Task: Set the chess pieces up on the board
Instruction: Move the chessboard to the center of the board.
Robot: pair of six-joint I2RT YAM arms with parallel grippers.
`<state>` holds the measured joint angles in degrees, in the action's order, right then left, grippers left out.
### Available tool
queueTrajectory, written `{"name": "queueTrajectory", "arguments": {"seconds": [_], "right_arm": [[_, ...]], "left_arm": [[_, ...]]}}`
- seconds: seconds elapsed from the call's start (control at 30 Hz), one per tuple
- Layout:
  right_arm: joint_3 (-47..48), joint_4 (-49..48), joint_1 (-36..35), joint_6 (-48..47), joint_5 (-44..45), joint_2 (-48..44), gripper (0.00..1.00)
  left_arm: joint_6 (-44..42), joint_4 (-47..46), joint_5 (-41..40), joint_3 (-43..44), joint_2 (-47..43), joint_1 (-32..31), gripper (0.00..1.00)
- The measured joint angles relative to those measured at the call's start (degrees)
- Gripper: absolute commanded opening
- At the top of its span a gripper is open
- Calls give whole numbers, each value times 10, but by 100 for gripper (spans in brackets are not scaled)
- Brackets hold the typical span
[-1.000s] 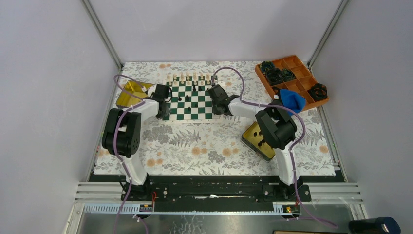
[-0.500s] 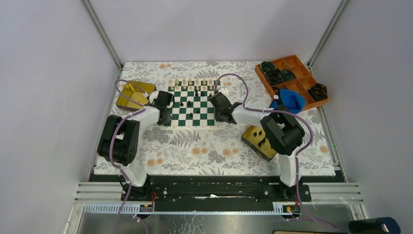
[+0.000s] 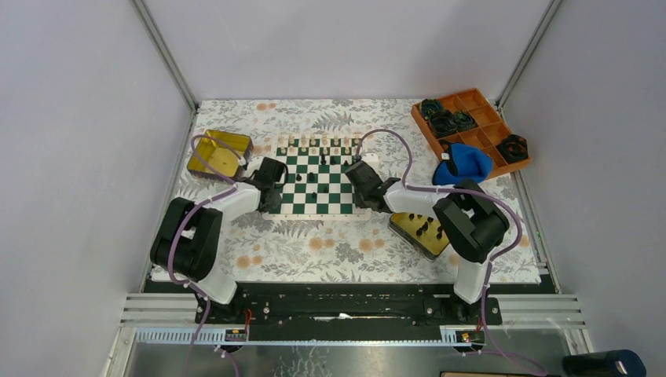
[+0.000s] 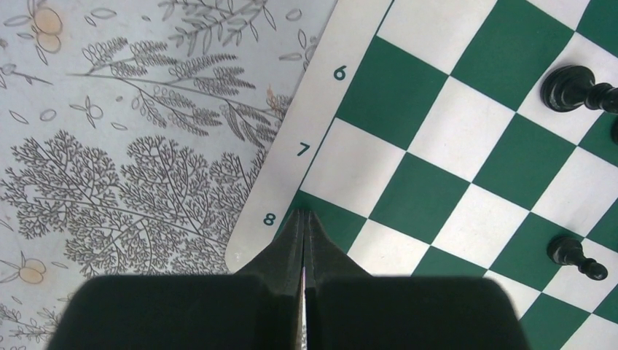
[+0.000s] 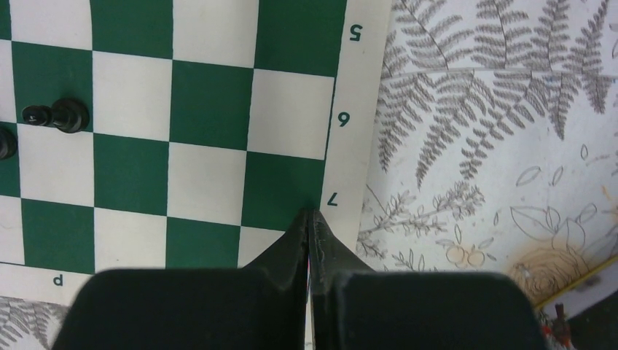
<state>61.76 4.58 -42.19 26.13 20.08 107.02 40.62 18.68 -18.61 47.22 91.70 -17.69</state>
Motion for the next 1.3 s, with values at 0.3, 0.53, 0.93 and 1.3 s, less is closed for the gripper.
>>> {"name": "queueTrajectory", "arguments": {"seconds": [0.3, 0.53, 0.93, 1.3], "right_arm": [[-61, 0, -6, 19, 5, -50, 0], [-98, 1, -6, 31, 14, -80, 0], [-117, 12, -6, 35, 23, -101, 0], [-117, 27, -6, 32, 31, -104, 0]], "left_arm": [[12, 28, -1, -5, -11, -42, 0], [26, 44, -13, -5, -12, -87, 0], [68, 63, -30, -11, -19, -165, 0], [99, 105, -35, -23, -42, -171, 0]]}}
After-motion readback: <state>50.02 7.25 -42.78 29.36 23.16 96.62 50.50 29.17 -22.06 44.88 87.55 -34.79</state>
